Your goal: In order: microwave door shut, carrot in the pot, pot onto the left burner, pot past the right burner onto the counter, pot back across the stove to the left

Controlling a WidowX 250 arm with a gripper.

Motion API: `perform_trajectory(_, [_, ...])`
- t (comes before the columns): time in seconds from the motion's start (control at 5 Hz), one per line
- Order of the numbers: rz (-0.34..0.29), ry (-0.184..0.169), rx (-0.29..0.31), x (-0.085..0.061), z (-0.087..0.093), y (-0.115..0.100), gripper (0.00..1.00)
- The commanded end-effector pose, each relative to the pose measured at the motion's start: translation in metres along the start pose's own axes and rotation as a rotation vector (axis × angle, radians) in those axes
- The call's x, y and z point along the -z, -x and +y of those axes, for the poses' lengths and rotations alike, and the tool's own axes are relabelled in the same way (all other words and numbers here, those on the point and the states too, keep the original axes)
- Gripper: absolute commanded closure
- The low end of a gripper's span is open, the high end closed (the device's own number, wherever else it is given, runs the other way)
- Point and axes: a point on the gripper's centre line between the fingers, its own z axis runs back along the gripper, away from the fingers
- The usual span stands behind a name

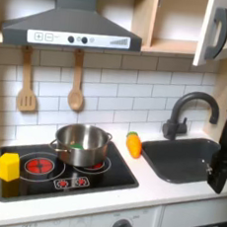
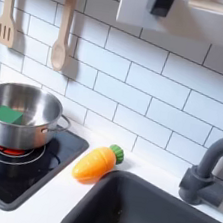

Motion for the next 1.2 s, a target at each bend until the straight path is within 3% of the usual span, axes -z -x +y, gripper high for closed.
perform_trajectory(0.0, [0.0,0.0,0.0,0.0,0.0,0.0,0.0])
perform_trajectory(0.2, [-0.011,-0.004,-0.041,0.005,0.015,-0.014,0.0])
perform_trajectory(0.6, [-0.035,-0.015,-0.058,0.009,0.029,-0.047,0.0])
perform_trajectory(1.0, [-0.083,-0.048,-0.091,0.004,0.045,-0.078,0.0])
